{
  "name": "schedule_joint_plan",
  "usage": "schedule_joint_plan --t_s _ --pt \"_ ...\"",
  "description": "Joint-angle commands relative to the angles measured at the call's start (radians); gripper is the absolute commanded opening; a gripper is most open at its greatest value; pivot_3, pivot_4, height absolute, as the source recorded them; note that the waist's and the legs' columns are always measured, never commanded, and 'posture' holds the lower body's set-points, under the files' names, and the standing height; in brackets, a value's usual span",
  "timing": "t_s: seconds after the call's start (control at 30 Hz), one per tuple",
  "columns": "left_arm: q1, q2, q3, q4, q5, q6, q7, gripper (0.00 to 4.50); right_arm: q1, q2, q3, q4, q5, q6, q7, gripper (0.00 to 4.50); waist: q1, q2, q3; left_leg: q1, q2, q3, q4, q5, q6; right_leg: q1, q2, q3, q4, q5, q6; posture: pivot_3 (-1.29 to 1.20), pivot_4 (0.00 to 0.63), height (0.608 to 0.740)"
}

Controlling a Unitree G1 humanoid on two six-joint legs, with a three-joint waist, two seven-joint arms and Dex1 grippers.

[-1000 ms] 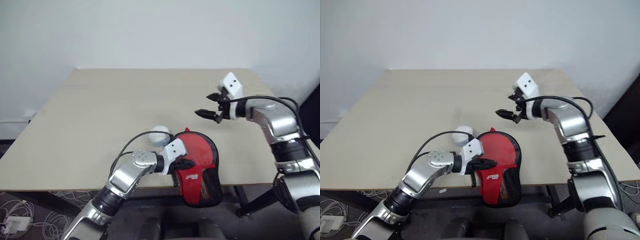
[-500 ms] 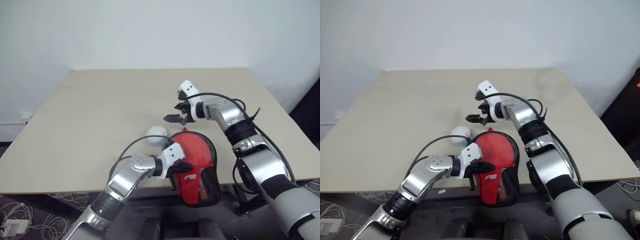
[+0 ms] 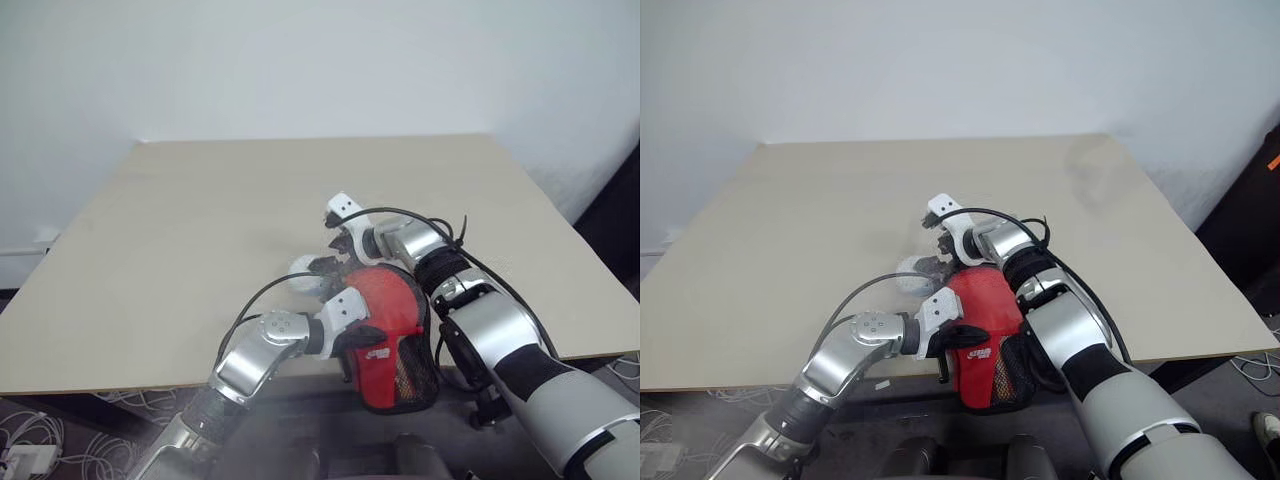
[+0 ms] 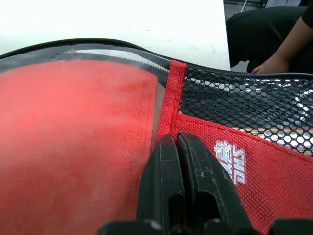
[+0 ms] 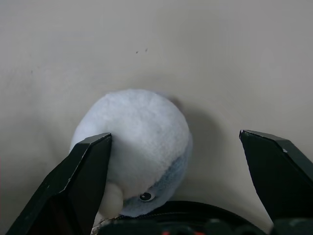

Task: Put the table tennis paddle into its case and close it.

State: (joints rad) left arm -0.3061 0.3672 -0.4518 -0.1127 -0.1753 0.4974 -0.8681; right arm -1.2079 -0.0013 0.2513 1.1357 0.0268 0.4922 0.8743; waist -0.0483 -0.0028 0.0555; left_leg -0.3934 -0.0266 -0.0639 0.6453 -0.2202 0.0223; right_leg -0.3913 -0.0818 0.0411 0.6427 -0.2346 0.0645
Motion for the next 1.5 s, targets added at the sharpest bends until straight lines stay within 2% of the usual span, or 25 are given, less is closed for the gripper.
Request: schedule_joint_plan --t_s 0.03,0.43,0.57,0.87,0.93,1.27,1.5 --pt "0.0 -0.003 -0.004 0.004 -0.001 -0.006 -0.012 0.05 -0.019 0.009 -0.007 -0.002 -0.021 -0.006 0.018 4.5 0.0 0.0 0.0 0.0 0.0 0.0 0.0 0.0 0.0 0.0 0.0 0.0 0.0 0.0 0.0 0.0 0.0 0.74" --pt "-0.007 0.0 -0.008 0.021 0.006 -0.007 -0.021 0.05 0.007 0.015 0.003 -0.014 -0.07 -0.015 0.067 4.5 0.0 0.001 -0.001 0.0 0.0 0.0 0.0 0.0 0.0 0.0 0.0 0.0 0.0 0.0 0.0 0.0 0.0 0.74" --pt "-0.015 -0.005 -0.005 0.046 0.024 -0.017 -0.003 0.0 0.013 0.018 -0.002 -0.015 -0.075 -0.013 0.068 3.64 0.0 0.002 -0.001 0.001 0.0 0.0 0.0 0.0 0.0 0.0 0.0 0.0 0.0 0.0 0.0 0.0 0.0 0.74" --pt "-0.02 -0.013 -0.006 0.075 0.041 -0.035 0.016 0.0 0.018 0.017 -0.005 -0.021 -0.077 -0.003 0.071 0.5 0.0 0.004 -0.002 0.002 0.0 0.0 0.0 0.0 -0.001 0.001 0.0 0.0 0.001 0.0 0.0 0.0 0.0 0.74" --pt "-0.02 -0.013 -0.007 0.075 0.04 -0.033 0.015 0.0 0.017 0.015 -0.005 -0.019 -0.078 -0.002 0.071 0.03 0.0 0.005 -0.003 0.002 0.0 0.0 0.0 0.0 -0.001 0.001 0.0 0.0 0.001 0.0 0.0 0.0 0.0 0.74" --pt "-0.029 -0.023 0.005 0.106 0.052 -0.046 0.043 0.0 -0.005 0.005 -0.039 0.002 -0.074 -0.048 -0.026 0.03 0.0 0.006 -0.004 0.002 0.0 0.0 0.0 0.0 -0.001 0.001 0.0 0.0 0.001 0.0 0.0 0.0 0.0 0.74" --pt "-0.058 -0.055 0.029 0.186 0.087 -0.088 0.114 0.0 -0.002 0.0 -0.044 0.003 -0.081 -0.045 -0.026 0.03 0.0 0.006 -0.004 0.002 0.0 -0.001 0.001 0.001 -0.001 0.002 0.0 0.0 0.002 0.0 0.0 0.0 0.0 0.74"
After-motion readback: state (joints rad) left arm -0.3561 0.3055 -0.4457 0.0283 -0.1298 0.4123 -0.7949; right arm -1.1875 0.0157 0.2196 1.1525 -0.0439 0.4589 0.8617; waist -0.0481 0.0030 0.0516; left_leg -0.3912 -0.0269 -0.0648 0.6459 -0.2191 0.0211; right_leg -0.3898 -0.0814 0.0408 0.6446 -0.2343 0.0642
